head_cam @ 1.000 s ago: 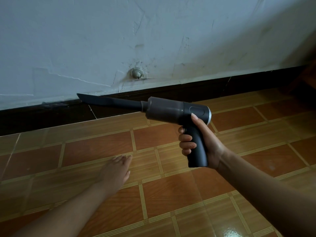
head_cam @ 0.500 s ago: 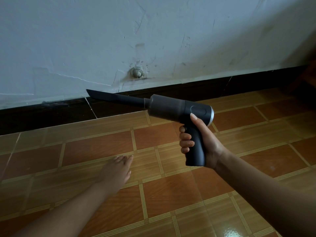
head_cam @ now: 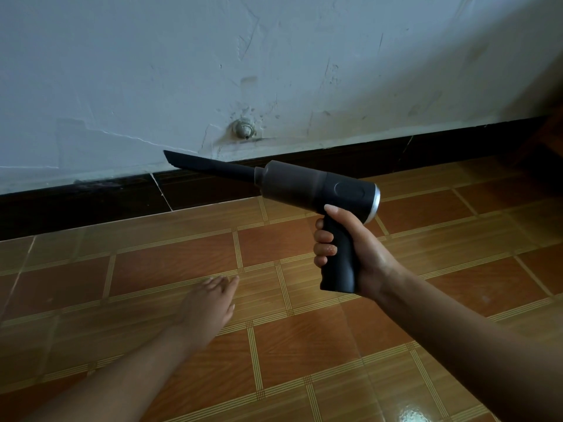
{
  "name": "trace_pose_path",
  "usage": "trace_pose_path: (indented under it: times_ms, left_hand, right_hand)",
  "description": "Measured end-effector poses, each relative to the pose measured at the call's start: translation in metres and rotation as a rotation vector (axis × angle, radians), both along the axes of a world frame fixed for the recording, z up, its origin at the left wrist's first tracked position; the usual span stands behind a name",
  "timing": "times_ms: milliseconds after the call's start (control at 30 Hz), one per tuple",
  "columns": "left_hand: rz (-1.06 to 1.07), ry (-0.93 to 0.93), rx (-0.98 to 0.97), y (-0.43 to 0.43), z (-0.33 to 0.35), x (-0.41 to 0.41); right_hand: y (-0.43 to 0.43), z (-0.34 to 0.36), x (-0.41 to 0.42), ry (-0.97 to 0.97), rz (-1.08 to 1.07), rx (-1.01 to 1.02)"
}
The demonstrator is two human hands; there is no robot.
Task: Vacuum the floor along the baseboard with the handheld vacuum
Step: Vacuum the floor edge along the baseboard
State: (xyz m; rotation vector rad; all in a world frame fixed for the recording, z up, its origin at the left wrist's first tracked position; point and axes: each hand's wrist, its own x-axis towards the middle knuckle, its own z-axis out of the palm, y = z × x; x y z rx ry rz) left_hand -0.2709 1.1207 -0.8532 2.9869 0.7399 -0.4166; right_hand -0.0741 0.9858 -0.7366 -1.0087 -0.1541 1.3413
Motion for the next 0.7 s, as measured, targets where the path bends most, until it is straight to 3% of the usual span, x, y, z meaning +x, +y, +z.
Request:
trace_pose_path:
  times_ms: [333, 700]
  left_hand:
    - [-0.023, -0.017, 0.032, 0.001, -0.004, 0.0]
    - [-0.031, -0.077, 0.017, 0.005, -0.016, -0.002]
  right_hand:
    - [0.005, 0.011, 0.0, -0.024, 0.018, 0.018]
    - [0.0, 0.004, 0.014, 0.159, 0.145, 0.179]
